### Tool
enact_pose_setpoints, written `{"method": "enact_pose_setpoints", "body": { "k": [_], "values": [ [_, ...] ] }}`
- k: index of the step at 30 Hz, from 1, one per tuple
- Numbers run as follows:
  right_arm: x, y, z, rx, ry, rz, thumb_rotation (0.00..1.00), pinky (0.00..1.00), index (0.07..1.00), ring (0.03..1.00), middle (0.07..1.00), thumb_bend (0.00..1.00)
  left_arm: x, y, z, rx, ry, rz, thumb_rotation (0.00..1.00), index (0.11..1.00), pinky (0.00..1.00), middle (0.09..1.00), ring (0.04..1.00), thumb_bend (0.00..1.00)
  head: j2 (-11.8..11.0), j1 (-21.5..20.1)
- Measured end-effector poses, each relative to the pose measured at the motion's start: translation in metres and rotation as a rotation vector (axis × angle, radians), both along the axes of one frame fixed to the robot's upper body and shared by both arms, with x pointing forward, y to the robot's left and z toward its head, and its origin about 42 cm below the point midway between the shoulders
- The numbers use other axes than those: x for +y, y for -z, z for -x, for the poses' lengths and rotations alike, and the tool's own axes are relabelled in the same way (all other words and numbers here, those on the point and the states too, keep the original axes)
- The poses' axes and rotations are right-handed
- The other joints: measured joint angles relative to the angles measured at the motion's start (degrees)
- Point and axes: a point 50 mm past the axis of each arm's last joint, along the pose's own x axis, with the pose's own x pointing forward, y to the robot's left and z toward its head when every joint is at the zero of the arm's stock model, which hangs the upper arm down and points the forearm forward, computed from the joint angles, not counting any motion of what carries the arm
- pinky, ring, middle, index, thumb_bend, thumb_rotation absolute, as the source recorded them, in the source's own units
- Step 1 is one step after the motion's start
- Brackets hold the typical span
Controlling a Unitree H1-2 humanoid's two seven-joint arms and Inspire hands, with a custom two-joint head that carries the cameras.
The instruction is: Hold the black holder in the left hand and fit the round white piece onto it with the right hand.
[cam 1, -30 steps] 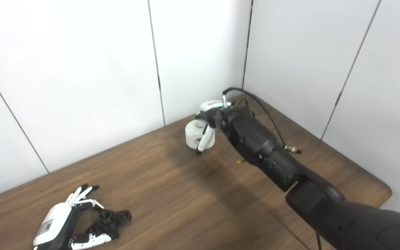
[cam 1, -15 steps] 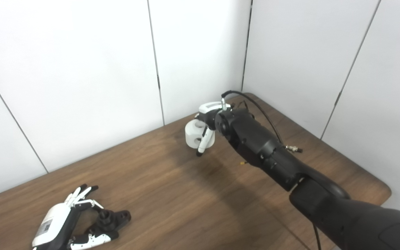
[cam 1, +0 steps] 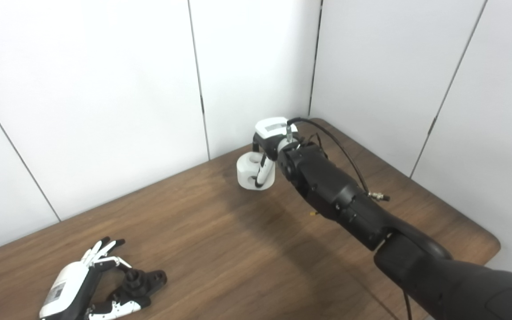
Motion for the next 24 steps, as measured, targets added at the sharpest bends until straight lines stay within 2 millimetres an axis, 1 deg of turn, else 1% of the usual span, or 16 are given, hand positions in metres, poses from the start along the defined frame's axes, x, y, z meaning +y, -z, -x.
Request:
{"method": "enact_pose_setpoints", "body": {
  "k": [1,6,13,17,18,19,20,21,22,24],
  "values": [
    [0.001,0.002,0.001,-0.037,-0.003,0.009,0.14,0.66,0.483,0.709,0.681,0.53,0.0,0.0,0.0,0.0,0.0,0.0,0.05,0.483,1.0,0.916,1.0,0.52,0.0,0.0],
    [0.006,0.012,0.005,-0.137,-0.012,0.037,0.14,0.65,0.481,0.703,0.677,0.52,0.001,0.0,0.0,0.001,-0.003,0.002,0.05,0.483,1.0,0.919,1.0,0.52,0.4,0.4],
    [0.002,0.023,0.013,-0.188,-0.009,0.061,0.14,0.63,0.482,0.688,0.684,0.52,0.001,0.0,0.0,0.001,-0.005,0.002,0.06,0.483,1.0,0.914,1.0,0.52,1.1,1.7],
    [0.0,0.027,0.017,-0.203,-0.018,0.05,0.14,0.61,0.482,0.685,0.685,0.53,0.001,0.0,0.001,-0.002,-0.004,0.003,0.06,0.483,1.0,0.914,1.0,0.52,2.4,4.8],
    [-0.001,0.027,0.018,-0.204,-0.026,0.042,0.14,0.6,0.481,0.684,0.686,0.53,0.001,0.0,0.001,-0.002,-0.004,0.003,0.06,0.483,1.0,0.915,1.0,0.52,2.4,4.8],
    [-0.001,0.026,0.019,-0.207,-0.032,0.031,0.14,0.59,0.481,0.685,0.686,0.53,0.001,0.0,0.001,-0.003,-0.004,0.003,0.06,0.483,1.0,0.916,1.0,0.52,2.8,6.1],
    [0.001,0.023,0.021,-0.214,-0.04,0.014,0.14,0.59,0.481,0.693,0.689,0.53,0.001,0.0,0.001,-0.004,-0.004,0.003,0.06,0.483,1.0,0.919,1.0,0.52,3.1,6.7],
    [0.004,0.019,0.024,-0.22,-0.055,-0.01,0.14,0.59,0.481,0.696,0.692,0.53,0.001,0.0,0.001,-0.003,-0.005,0.003,0.06,0.483,1.0,0.921,1.0,0.52,3.6,8.2],
    [0.007,0.014,0.026,-0.22,-0.07,-0.031,0.14,0.61,0.481,0.712,0.704,0.53,0.001,0.0,0.002,-0.003,-0.007,0.003,0.06,0.483,1.0,0.921,1.0,0.52,4.5,10.7],
    [0.017,0.002,0.028,-0.201,-0.11,-0.073,0.14,0.61,0.48,0.715,0.712,0.53,0.001,0.0,0.002,-0.001,-0.011,0.004,0.06,0.483,1.0,0.919,1.0,0.52,5.5,14.1]
  ]
}}
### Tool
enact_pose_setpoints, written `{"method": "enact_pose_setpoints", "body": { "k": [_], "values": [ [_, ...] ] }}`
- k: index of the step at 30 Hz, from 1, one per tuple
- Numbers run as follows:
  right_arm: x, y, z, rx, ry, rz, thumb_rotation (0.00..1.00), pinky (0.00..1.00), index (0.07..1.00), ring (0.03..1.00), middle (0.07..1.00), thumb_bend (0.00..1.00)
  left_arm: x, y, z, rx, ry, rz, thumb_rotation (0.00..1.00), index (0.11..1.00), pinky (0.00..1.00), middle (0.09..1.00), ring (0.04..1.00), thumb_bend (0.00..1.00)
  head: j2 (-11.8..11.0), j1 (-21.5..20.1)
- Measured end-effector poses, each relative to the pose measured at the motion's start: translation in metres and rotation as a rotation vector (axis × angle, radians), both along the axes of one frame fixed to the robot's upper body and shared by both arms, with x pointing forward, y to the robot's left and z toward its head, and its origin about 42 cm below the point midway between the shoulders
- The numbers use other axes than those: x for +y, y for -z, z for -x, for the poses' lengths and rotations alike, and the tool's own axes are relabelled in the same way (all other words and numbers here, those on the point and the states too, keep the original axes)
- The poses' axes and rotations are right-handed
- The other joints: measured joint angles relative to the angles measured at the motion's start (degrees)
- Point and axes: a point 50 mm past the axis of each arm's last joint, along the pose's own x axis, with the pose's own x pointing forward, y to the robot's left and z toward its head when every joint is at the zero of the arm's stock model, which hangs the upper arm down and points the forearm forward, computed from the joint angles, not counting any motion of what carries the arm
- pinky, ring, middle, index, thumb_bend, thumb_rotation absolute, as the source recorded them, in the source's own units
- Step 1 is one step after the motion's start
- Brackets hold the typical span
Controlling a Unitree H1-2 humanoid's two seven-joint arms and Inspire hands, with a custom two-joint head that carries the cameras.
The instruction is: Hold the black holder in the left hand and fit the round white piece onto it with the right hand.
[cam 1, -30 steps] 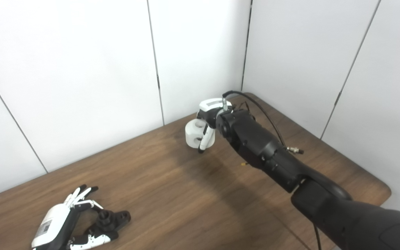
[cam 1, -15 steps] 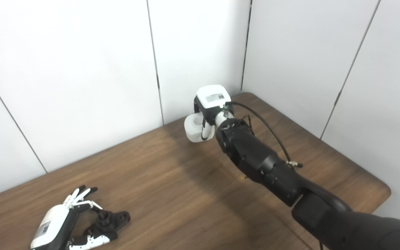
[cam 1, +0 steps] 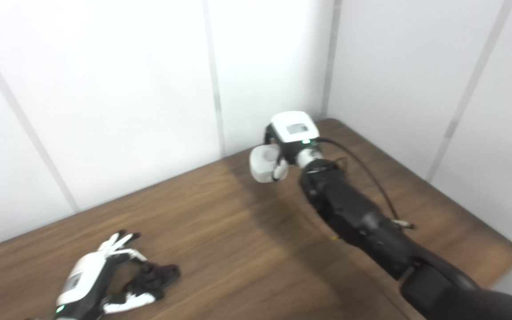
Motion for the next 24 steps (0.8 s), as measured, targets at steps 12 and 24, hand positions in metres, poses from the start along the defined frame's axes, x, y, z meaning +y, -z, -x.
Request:
{"method": "enact_pose_setpoints", "body": {
  "k": [12,24],
  "values": [
    [0.082,-0.087,0.011,0.14,-0.32,0.011,0.14,0.62,0.48,0.722,0.707,0.53,-0.026,0.0,0.009,0.011,-0.045,0.001,0.06,0.483,1.0,0.923,1.0,0.52,3.8,13.2],
    [0.131,-0.099,0.027,0.314,-0.489,0.035,0.14,0.68,0.481,0.769,0.716,0.53,-0.043,-0.001,0.008,0.03,-0.072,0.015,0.06,0.481,1.0,0.919,1.0,0.52,6.7,20.7]
  ]
}}
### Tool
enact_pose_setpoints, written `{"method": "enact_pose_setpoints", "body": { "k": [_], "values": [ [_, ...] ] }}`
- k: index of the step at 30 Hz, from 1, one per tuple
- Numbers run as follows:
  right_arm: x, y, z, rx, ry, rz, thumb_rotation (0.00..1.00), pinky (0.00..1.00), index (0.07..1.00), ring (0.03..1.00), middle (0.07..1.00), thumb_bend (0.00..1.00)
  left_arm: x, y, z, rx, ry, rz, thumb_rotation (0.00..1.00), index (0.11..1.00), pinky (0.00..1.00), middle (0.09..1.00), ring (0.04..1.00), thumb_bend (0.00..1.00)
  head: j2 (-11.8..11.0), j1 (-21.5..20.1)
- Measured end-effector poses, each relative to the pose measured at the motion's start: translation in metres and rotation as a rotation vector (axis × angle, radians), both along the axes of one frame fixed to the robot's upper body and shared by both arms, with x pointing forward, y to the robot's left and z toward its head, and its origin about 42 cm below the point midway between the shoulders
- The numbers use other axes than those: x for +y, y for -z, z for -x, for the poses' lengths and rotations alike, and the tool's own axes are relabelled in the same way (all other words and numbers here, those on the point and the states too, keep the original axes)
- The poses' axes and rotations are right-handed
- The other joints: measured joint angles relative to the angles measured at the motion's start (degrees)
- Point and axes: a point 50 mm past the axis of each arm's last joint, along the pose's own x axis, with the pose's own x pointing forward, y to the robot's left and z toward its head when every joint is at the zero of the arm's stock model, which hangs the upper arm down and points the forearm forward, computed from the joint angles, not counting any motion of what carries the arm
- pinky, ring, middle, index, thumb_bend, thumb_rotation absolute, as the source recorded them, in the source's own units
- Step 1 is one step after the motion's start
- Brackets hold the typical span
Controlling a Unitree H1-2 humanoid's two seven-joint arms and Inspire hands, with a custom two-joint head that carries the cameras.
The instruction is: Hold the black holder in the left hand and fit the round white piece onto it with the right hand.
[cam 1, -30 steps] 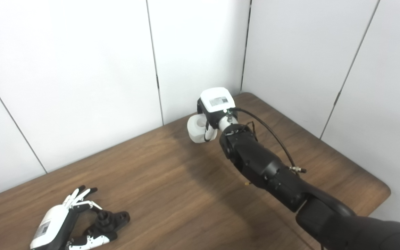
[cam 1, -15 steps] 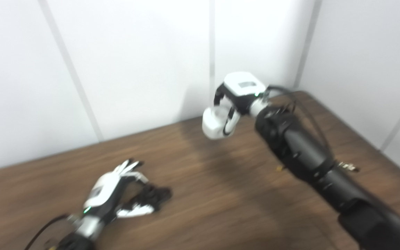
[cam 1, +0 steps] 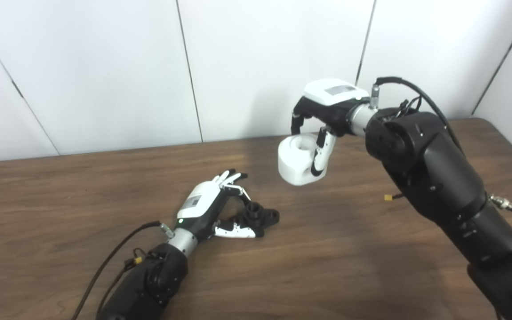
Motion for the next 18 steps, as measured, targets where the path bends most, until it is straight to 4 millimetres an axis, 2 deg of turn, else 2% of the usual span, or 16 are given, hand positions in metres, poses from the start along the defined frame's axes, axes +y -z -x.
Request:
{"method": "enact_pose_setpoints", "body": {
  "k": [9,16,18],
  "values": [
    [0.01,0.006,0.002,0.014,-0.038,-0.01,0.14,0.67,0.48,0.77,0.718,0.53,-0.014,0.0,-0.001,-0.003,-0.002,0.002,0.06,0.481,1.0,0.92,1.0,0.52,0.3,2.5],
    [0.022,0.034,0.011,0.086,-0.067,-0.061,0.14,0.66,0.48,0.753,0.712,0.53,-0.02,0.0,-0.002,-0.002,-0.001,0.001,0.06,0.481,1.0,0.923,1.0,0.52,0.4,3.1],
    [0.024,0.039,0.013,0.099,-0.069,-0.071,0.14,0.63,0.482,0.732,0.708,0.53,-0.021,0.0,-0.002,-0.002,-0.001,0.0,0.06,0.481,1.0,0.92,1.0,0.52,0.4,3.3]
  ]
}}
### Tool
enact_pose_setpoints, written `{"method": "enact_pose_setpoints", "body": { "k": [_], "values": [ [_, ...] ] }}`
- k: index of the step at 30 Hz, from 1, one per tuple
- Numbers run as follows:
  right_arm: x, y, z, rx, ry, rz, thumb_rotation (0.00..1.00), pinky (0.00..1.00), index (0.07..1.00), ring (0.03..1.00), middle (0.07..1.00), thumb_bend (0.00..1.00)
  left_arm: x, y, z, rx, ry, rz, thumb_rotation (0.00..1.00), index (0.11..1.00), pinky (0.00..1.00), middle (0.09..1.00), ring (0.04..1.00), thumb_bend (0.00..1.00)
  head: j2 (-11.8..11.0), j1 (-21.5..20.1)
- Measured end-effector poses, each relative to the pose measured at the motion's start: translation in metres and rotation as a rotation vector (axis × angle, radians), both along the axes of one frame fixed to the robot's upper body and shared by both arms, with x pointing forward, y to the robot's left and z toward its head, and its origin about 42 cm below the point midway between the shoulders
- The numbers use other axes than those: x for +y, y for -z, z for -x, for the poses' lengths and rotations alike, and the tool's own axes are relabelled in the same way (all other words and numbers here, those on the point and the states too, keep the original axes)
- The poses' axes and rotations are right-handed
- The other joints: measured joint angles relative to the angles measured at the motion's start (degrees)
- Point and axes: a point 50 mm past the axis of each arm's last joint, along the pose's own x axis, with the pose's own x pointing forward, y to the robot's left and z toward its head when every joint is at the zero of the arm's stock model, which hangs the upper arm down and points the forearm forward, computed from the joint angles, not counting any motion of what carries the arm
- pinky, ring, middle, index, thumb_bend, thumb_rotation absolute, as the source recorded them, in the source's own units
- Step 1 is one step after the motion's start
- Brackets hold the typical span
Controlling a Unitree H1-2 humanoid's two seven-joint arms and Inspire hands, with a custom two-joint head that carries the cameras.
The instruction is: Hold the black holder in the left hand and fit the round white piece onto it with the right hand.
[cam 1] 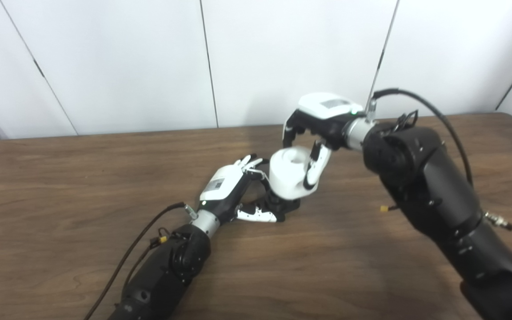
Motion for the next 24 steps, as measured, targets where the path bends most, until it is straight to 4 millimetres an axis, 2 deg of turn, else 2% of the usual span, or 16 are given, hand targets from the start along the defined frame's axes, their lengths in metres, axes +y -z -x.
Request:
{"method": "enact_pose_setpoints", "body": {
  "k": [8,17,24],
  "values": [
    [0.014,0.009,0.004,-0.005,-0.017,-0.052,0.14,0.64,0.481,0.739,0.711,0.53,-0.002,0.0,0.0,-0.002,0.002,-0.005,0.06,0.481,1.0,0.908,1.0,0.52,0.2,0.2],
    [0.016,0.011,0.004,0.002,-0.016,-0.061,0.14,0.69,0.481,0.756,0.721,0.53,-0.004,0.0,0.001,-0.007,0.001,-0.008,0.06,0.481,1.0,0.909,1.0,0.52,0.4,0.4],
    [0.021,0.013,0.004,0.001,-0.026,-0.065,0.14,0.68,0.481,0.76,0.722,0.53,-0.005,-0.001,0.001,-0.012,-0.002,-0.013,0.06,0.482,1.0,0.909,1.0,0.52,0.8,0.4]
  ]
}}
